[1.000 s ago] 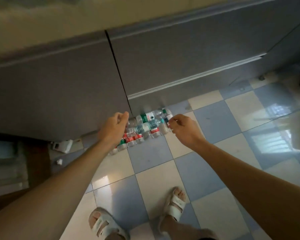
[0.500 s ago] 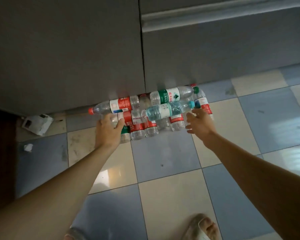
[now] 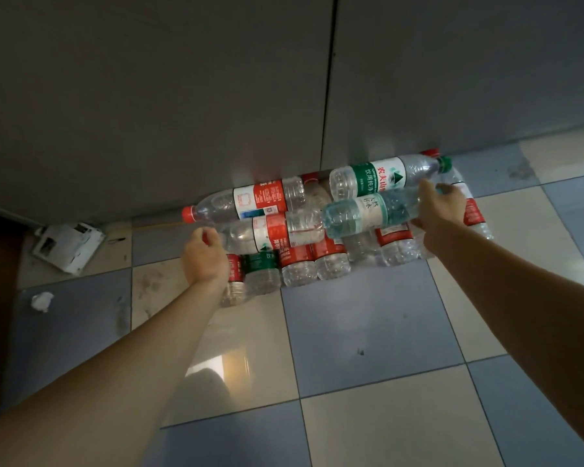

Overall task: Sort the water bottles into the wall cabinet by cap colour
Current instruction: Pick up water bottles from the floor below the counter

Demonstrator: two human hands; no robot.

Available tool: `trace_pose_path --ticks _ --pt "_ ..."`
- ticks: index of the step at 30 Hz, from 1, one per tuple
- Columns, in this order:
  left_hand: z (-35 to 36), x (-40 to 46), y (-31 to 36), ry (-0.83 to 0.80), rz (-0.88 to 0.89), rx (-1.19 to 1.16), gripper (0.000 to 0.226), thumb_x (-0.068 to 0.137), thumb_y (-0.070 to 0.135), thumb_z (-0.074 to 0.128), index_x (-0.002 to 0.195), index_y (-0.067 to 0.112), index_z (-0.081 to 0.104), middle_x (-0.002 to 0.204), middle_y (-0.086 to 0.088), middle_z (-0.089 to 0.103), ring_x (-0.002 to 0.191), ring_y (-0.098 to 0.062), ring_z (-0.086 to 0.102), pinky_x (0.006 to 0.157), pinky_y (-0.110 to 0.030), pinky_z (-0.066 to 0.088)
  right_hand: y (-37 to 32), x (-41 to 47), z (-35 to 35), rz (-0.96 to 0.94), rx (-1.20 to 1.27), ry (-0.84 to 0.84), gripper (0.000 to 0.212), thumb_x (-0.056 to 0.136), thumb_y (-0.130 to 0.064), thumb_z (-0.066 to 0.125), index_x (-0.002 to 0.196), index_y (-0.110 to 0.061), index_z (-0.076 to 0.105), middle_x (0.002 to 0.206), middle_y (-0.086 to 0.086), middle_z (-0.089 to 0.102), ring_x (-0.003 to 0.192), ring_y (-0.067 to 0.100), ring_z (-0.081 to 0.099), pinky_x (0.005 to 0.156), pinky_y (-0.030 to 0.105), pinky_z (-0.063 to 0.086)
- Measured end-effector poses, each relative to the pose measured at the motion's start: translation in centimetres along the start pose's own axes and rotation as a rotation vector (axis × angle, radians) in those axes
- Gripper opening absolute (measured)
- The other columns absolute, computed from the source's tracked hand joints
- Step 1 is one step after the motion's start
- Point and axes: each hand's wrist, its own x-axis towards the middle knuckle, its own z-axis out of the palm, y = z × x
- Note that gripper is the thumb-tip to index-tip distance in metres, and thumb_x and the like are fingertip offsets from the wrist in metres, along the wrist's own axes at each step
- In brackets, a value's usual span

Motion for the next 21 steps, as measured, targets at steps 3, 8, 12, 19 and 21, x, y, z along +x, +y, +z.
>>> trace_pose_path --ticks 3,8,12,19,21 --pt "-0.2 0.0 -0.2 -0.013 -0.022 -0.070 0.025 0.106 0.022 0.043 0.111 0.011 0.065 0.100 -0.004 0.060 0.093 -0.023 0.056 0.076 -0.032 0.040 0.5 0.1 -0.2 0.055 0.041 0.089 0.030 0.096 -0.024 0.064 0.124 -0.013 0.063 0.108 0.006 0.069 0.091 0.020 0.069 0.085 0.036 0.061" --pt "-1.6 -0.8 0.3 -0.022 -0.011 -0.253 0.016 0.105 0.021 0.050 0.108 0.025 0.066 0.110 0.001 0.065 0.100 -0.020 0.062 0.084 -0.032 0.054 1.2 -1.8 -2.2 0.196 0.174 0.136 0.027 0.082 -0.018 0.078 0.107 -0.014 0.073 0.101 0.006 0.075 0.086 0.019 0.073 0.076 0.037 0.063" --pt "-3.8 -1.3 1.9 -0.122 0.101 -0.371 0.013 0.100 0.019 0.060 0.104 0.027 0.069 0.111 -0.002 0.068 0.108 -0.024 0.065 0.094 -0.049 0.056 -0.1 -4.3 -3.6 0.166 0.394 0.081 0.023 0.082 -0.016 0.083 0.099 -0.005 0.072 0.097 0.013 0.075 0.072 0.016 0.074 0.055 0.024 0.058" --pt "-6.0 -4.4 6.7 -0.230 0.607 -0.155 0.018 0.091 0.018 0.072 0.104 0.030 0.071 0.106 0.009 0.064 0.096 0.010 0.057 0.083 -0.006 0.042 -4.5 -10.2 -5.7 -0.362 0.098 -0.151 0.029 0.080 -0.017 0.084 0.107 -0.015 0.076 0.098 0.002 0.077 0.086 0.018 0.075 0.075 0.029 0.061" --pt "-6.1 -5.4 8.0 -0.348 0.717 -0.083 0.021 0.088 0.015 0.074 0.107 0.025 0.074 0.107 0.009 0.063 0.099 0.005 0.057 0.083 -0.001 0.038 -5.1 -11.8 -6.3 -0.500 0.013 -0.258 0.029 0.077 -0.010 0.085 0.102 -0.019 0.075 0.091 -0.006 0.078 0.082 0.011 0.075 0.074 0.022 0.059"
